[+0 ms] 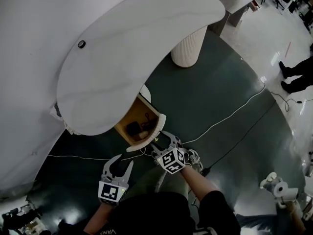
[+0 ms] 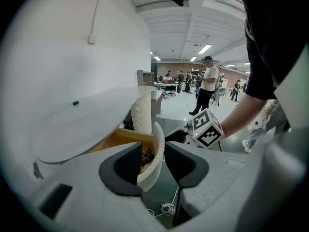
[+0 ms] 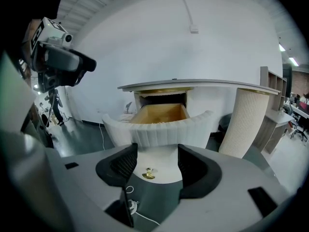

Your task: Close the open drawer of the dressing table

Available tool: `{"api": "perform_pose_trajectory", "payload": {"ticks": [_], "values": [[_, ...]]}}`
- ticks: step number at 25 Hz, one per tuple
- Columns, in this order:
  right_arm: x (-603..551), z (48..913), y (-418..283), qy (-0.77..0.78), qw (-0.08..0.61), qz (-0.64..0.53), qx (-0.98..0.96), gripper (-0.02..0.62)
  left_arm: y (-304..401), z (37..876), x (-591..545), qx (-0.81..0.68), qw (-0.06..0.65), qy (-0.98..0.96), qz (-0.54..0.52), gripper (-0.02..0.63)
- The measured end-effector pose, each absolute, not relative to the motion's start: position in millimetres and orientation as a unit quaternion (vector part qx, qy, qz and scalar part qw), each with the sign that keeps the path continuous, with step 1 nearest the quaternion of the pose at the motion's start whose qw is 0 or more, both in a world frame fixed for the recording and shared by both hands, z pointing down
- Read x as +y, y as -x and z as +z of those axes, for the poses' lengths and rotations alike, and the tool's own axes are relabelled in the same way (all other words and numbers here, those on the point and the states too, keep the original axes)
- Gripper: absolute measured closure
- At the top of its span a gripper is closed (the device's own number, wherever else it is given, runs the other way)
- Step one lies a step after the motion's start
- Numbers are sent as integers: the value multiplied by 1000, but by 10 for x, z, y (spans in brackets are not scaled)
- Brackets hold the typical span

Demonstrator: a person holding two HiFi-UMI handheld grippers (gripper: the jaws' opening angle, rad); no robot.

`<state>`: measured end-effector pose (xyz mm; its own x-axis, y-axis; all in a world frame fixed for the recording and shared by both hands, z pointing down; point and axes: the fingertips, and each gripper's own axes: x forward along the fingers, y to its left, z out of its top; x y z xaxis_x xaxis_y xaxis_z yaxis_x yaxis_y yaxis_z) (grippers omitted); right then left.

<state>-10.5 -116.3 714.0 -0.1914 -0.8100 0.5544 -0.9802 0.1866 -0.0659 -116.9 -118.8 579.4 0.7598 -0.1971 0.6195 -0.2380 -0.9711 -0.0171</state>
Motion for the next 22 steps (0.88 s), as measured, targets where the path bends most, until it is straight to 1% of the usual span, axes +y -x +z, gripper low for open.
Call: {"api": "perform_pose_trajectory", "payload": {"ticks": [22], "values": [[-2138,7110,135,-611,191,193,-744,353,1536,5930,-1510,-169,67,-928,325,466]]}}
